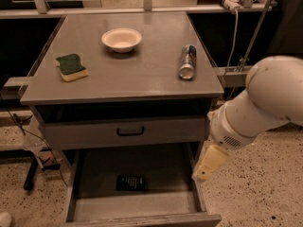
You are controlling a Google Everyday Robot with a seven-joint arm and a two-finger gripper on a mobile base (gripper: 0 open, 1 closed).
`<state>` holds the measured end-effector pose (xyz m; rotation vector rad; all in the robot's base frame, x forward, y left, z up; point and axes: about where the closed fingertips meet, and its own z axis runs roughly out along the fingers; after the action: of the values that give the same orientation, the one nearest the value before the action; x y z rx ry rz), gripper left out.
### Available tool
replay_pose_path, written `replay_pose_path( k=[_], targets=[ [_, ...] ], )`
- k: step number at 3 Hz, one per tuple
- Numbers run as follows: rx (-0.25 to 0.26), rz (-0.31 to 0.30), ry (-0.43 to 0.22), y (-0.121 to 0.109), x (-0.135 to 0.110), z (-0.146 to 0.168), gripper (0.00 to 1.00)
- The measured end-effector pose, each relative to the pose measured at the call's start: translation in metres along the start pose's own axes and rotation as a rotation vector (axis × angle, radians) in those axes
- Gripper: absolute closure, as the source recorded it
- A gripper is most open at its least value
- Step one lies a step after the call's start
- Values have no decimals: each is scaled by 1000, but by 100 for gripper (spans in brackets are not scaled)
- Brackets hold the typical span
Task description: Pick rxbar chocolate from middle drawer and place on counter
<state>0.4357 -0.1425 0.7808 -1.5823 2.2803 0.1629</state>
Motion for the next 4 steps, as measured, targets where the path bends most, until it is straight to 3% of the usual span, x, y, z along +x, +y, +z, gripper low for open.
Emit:
replay_pose_path(
  k=[1, 2, 3, 4],
  targets=[
    [-37, -15, -67, 14, -16, 53, 0],
    [-124, -32, -90, 29, -34, 92, 0],
    [-131, -27, -96, 32, -35, 98, 0],
    [-166, 9, -128, 51, -41, 139, 0]
  ],
)
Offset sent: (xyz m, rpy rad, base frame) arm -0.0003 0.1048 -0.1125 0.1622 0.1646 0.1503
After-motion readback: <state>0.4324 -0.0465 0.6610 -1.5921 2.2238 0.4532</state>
